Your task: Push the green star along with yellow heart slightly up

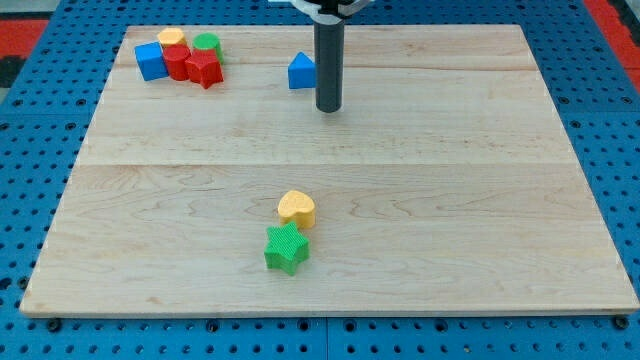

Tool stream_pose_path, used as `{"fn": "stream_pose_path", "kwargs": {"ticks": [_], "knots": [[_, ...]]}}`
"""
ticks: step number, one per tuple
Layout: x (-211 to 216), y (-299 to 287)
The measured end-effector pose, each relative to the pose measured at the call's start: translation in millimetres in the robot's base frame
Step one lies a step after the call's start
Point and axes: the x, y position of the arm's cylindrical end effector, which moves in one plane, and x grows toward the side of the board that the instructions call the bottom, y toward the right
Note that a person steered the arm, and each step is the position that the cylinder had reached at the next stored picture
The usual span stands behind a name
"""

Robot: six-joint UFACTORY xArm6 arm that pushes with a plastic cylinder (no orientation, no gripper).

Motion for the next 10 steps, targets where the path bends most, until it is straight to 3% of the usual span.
{"fn": "stream_pose_path", "kwargs": {"ticks": [5, 8, 9, 10], "knots": [[4, 57], [233, 62], [259, -8], [237, -71]]}}
